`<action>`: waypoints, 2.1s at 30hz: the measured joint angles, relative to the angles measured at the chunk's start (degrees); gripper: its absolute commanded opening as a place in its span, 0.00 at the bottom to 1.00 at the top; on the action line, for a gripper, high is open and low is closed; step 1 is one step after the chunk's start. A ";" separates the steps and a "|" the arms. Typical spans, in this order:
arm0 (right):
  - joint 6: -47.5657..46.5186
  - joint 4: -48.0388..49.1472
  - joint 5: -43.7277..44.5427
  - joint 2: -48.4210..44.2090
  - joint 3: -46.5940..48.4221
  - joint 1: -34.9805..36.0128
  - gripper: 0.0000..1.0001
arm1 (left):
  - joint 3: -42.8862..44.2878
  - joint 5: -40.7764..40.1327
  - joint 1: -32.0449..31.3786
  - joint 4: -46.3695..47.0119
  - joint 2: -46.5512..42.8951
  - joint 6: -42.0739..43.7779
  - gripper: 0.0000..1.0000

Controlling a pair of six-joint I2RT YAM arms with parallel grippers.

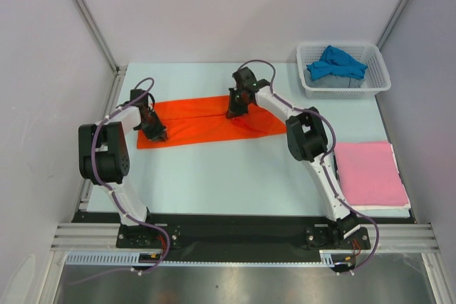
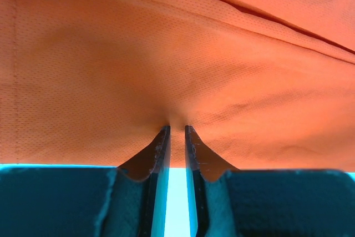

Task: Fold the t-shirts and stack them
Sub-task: Fold the tshirt

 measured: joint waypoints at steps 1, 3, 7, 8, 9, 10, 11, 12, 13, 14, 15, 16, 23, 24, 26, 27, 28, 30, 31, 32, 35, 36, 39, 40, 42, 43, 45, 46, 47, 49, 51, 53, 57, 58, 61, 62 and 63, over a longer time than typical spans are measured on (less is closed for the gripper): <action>0.00 -0.33 -0.24 0.00 0.17 -0.04 0.13 | 0.00 0.22 0.00 -0.04 0.00 0.00 0.21; 0.28 -1.51 -1.36 0.00 0.96 -0.24 0.19 | 0.02 0.66 -0.02 -0.20 -0.02 0.00 0.21; 1.18 -3.21 -3.89 -1.42 1.49 -0.79 0.27 | 0.02 1.95 -0.20 -0.37 -0.63 0.00 0.21; 1.20 -3.63 -4.57 -2.19 1.36 -1.07 0.29 | 0.02 2.23 -0.26 -0.37 -0.92 -0.02 0.21; 1.22 -3.74 -5.05 -3.32 0.87 -1.46 0.29 | 0.02 2.47 -0.31 -0.37 -1.22 -0.02 0.21; 1.33 -3.91 -5.77 -4.92 -0.02 -1.75 0.29 | 0.09 3.06 -0.35 -0.37 -1.44 -0.02 0.21; 1.38 -3.78 -6.23 -6.19 -1.03 -2.49 0.29 | 0.17 3.37 -0.39 -0.33 -1.53 -0.04 0.20; 1.55 -2.91 -6.99 -8.48 -3.54 -3.28 0.26 | 0.28 3.69 -0.46 -0.35 -1.57 -0.04 0.20; 1.81 -2.32 -8.13 -10.62 -6.05 -4.13 0.21 | 0.35 3.93 -0.55 -0.35 -1.57 -0.02 0.20; 2.19 -1.18 -9.66 -12.85 -8.98 -5.22 0.15 | 0.37 4.26 -0.63 -0.37 -1.57 -0.02 0.20; 2.60 0.22 -11.04 -14.64 -11.63 -6.40 0.11 | 0.39 4.55 -0.76 -0.37 -1.57 -0.02 0.20; 3.06 1.27 -12.48 -15.78 -13.68 -7.41 0.08 | 0.39 4.74 -0.94 -0.37 -1.57 -0.02 0.20; 4.55 7.67 -18.80 -15.02 -20.98 -9.62 0.01 | 0.66 5.16 -1.53 -0.66 -1.57 0.04 0.19; 4.92 8.68 -19.50 -14.75 -22.27 -9.14 0.01 | 0.81 5.14 -1.53 -0.83 -1.57 0.09 0.19; 6.05 11.06 -21.09 -14.08 -24.68 -8.22 0.00 | 1.22 5.11 -1.53 -1.07 -1.57 0.48 0.19; 6.84 12.33 -21.75 -13.64 -25.83 -7.89 0.00 | 1.44 5.11 -1.53 -1.27 -1.57 0.59 0.19; 7.56 13.73 -22.36 -13.29 -27.04 -7.56 0.00 | 1.66 5.11 -1.53 -1.46 -1.57 0.76 0.18; 9.16 16.04 -23.52 -12.33 -29.29 -7.28 0.00 | 1.97 5.09 -1.53 -1.70 -1.57 1.18 0.18; 9.75 16.87 -23.91 -11.63 -29.88 -7.37 0.00 | 2.03 5.09 -1.53 -1.75 -1.57 1.40 0.17; 10.43 17.44 -24.39 -10.88 -30.05 -7.54 0.00 | 2.12 5.09 -1.53 -1.84 -1.57 1.51 0.17; 10.75 18.27 -26.45 -10.10 -29.88 -8.26 0.01 | 2.40 5.09 -1.53 -2.21 -1.62 1.64 0.19; 10.34 17.92 -26.38 -9.92 -29.33 -8.35 0.05 | 2.54 5.03 -1.53 -2.43 -1.64 1.86 0.20; 8.22 15.76 -26.10 -9.40 -27.36 -8.41 0.23 | 3.89 4.07 -1.55 -3.85 -1.92 2.62 0.29; 7.26 14.97 -25.73 -9.49 -26.95 -8.35 0.26 | 4.33 3.67 -1.55 -4.17 -2.23 3.02 0.32; 5.53 13.46 -24.57 -10.14 -26.47 -8.13 0.38 | 5.40 2.38 -1.53 -4.87 -3.45 3.56 0.50; 4.63 12.63 -23.89 -10.75 -26.40 -8.07 0.42 | 5.73 1.70 -1.51 -5.05 -4.31 4.02 0.57; 2.86 9.66 -21.07 -12.70 -26.36 -7.96 0.55 | 6.03 0.81 -1.18 -5.16 -6.47 4.15 0.64; 2.05 8.22 -19.85 -13.94 -26.36 -8.07 0.62 | 6.03 0.50 -1.01 -5.20 -7.45 4.15 0.64; 1.57 7.02 -18.95 -14.99 -26.36 -8.20 0.65 | 6.03 0.28 -0.72 -5.31 -8.48 4.07 0.64; 0.68 4.66 -17.35 -17.90 -26.36 -8.85 0.68 | 5.90 0.15 -0.02 -5.31 -9.94 4.00 0.64; 0.46 2.97 -16.22 -21.35 -26.67 -9.94 0.71 | 4.92 0.17 1.11 -4.98 -11.23 3.85 0.63; 0.57 2.38 -15.58 -25.16 -28.06 -11.50 0.71 | 3.02 0.52 2.60 -4.59 -12.31 3.21 0.63; 2.10 3.76 -12.61 -35.15 -36.98 -15.96 0.71 | -3.80 2.51 6.03 -3.41 -15.19 -0.85 0.61; 2.99 4.72 -11.21 -37.75 -40.52 -17.05 0.71 | -6.05 2.97 6.88 -3.39 -16.37 -2.32 0.61; 6.47 8.11 -8.26 -44.13 -51.36 -19.10 0.73 | -10.67 3.37 8.79 -3.61 -19.74 -5.81 0.63; 8.11 9.22 -7.69 -45.53 -54.75 -19.43 0.74 | -10.93 3.34 9.05 -3.98 -20.09 -6.47 0.65; 9.86 11.37 -7.50 -46.51 -58.10 -19.58 0.75 | -10.91 3.30 9.14 -3.87 -20.17 -6.99 0.66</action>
